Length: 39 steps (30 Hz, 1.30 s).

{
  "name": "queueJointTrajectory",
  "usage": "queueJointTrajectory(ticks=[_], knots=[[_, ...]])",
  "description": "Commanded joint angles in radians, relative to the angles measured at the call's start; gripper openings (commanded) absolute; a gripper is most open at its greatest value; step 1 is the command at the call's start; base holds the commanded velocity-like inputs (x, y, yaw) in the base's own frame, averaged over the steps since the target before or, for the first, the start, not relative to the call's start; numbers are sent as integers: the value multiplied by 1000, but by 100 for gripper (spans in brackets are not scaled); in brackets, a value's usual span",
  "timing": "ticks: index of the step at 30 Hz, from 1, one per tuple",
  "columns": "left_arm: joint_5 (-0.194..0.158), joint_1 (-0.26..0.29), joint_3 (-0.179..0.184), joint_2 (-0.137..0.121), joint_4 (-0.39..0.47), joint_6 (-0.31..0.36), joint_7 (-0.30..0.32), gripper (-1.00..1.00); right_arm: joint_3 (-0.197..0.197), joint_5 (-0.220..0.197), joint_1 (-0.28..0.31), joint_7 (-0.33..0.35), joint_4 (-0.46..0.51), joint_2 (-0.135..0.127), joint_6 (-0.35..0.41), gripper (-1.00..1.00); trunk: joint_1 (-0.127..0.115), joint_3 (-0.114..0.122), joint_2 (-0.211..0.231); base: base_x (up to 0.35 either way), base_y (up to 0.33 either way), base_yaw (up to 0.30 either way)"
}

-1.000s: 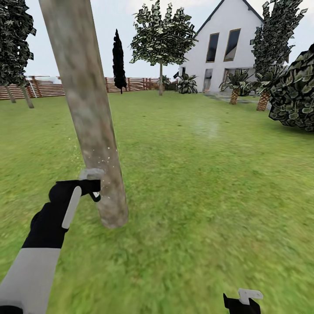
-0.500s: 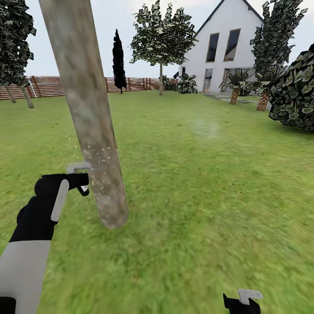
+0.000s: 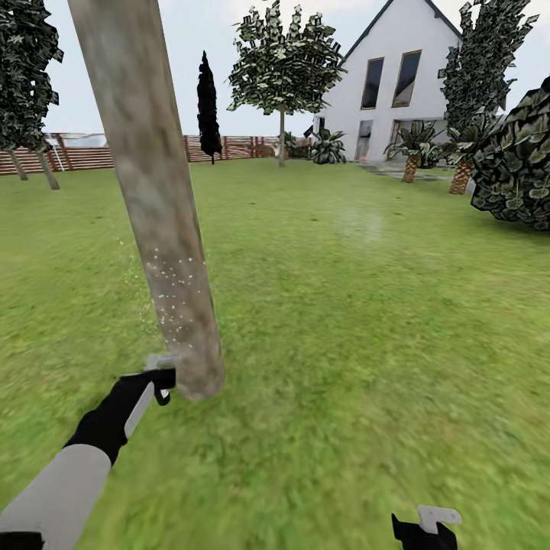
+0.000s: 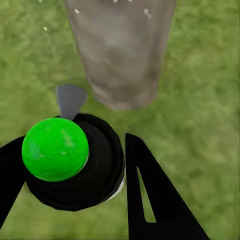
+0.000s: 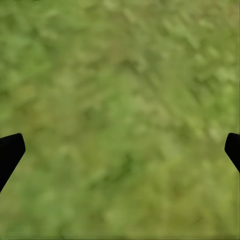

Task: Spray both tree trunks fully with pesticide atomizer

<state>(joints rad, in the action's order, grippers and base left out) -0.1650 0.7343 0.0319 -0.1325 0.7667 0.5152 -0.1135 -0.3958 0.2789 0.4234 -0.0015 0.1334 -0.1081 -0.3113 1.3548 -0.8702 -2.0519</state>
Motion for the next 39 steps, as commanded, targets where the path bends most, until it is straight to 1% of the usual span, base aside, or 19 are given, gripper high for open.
queueJointTrajectory(ticks=[1,2,4,5,6,7,8,10,11,12,15,16,17,19,27,39], knots=[[5,0,0,4,-42,-36,0,-100,0,0,0,0,0,-1,0,100,0,0,0,0,0,0],[8,0,1,6,-90,-75,0,-100,0,0,0,0,0,-2,0,100,0,0,0,0,0,0],[13,-1,2,4,-149,-165,0,-100,0,0,0,0,0,-3,0,100,0,0,0,0,0,0],[18,-4,3,1,-168,-192,0,-100,0,0,0,0,0,-3,0,100,0,0,0,0,0,0],[24,-15,4,0,-191,-248,0,-100,0,0,0,0,0,-3,0,100,0,0,0,0,0,0],[38,-21,14,4,-221,-340,0,-100,0,-1,0,0,0,-4,0,100,0,0,0,0,0,0],[41,-22,17,6,-233,-361,0,-100,0,0,0,0,0,-4,0,100,0,0,0,0,0,0],[37,-23,16,11,-249,-375,0,-100,0,0,0,1,0,-4,0,100,0,0,0,0,0,0],[41,-24,16,30,-282,-379,-1,-100,0,-1,0,2,0,-3,0,100,0,0,0,40,-133,0],[43,-24,16,44,-290,-381,-2,-100,0,-1,0,3,0,-2,1,100,0,0,0,78,-220,0],[38,-24,13,52,-298,-382,-4,-100,0,-1,0,5,0,-1,0,100,0,0,0,137,-244,0],[36,-23,13,54,-305,-396,-4,-100,0,-1,0,6,1,0,0,100,0,0,0,194,-222,0],[40,-23,14,55,-308,-427,-11,-100,0,-1,0,6,1,1,0,100,0,0,0,193,-215,0],[42,-23,14,54,-311,-442,-12,-100,0,-1,0,6,2,1,0,100,0,0,0,180,-222,87],[39,-24,14,54,-313,-446,-10,-100,0,-1,0,5,2,1,1,100,0,0,0,45,-264,244],[41,-24,15,56,-331,-446,-12,-100,0,-1,0,5,2,1,0,100,0,0,0,0,-270,42]])
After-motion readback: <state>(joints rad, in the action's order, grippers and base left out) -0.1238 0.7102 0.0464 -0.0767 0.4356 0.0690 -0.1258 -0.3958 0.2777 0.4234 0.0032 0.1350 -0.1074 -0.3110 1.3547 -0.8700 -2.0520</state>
